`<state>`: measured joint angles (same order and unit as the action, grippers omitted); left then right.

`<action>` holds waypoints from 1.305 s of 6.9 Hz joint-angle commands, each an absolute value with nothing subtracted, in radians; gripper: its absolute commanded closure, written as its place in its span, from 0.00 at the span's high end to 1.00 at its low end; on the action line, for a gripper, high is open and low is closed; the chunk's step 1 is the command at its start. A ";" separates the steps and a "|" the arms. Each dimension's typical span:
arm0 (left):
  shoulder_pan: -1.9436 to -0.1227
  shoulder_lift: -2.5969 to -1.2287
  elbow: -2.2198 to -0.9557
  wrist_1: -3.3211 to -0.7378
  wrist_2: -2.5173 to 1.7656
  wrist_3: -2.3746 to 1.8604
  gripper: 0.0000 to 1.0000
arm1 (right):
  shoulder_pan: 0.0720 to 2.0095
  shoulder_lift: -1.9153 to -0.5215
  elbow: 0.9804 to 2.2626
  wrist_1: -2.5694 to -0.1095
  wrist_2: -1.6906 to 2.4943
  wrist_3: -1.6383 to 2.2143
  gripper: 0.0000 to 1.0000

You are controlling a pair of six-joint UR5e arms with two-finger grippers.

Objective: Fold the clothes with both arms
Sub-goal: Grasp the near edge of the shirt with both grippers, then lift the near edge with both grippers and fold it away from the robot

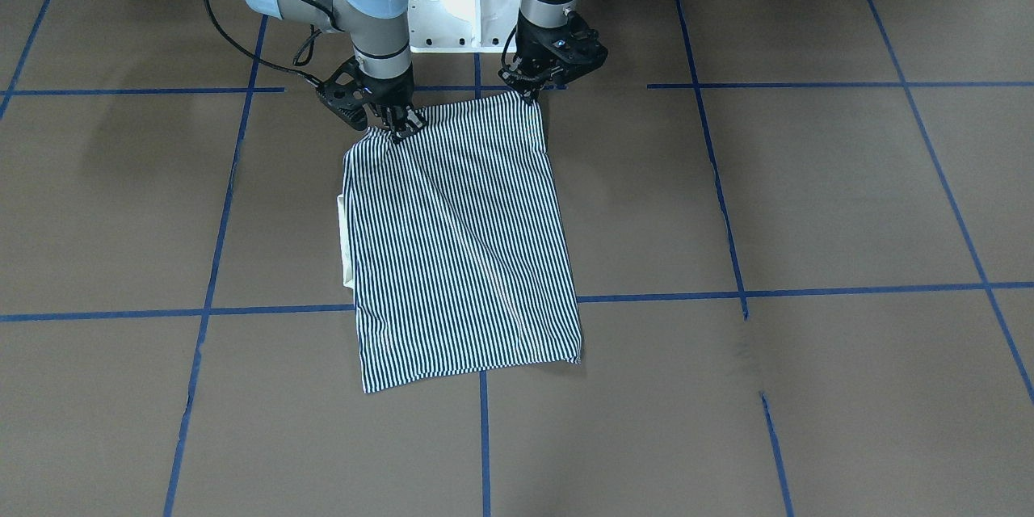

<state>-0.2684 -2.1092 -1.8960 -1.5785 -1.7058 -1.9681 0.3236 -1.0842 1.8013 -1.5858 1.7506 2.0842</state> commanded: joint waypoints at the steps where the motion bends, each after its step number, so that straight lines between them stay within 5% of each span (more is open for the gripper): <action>1: -0.268 -2.111 -1.898 -1.578 -1.706 -1.968 0.00 | 0.328 -1.069 1.808 -1.585 1.749 2.086 0.00; 9: -0.165 -2.034 -2.074 -1.534 -1.704 -1.968 0.00 | 0.241 -1.078 1.980 -1.609 1.767 2.086 0.00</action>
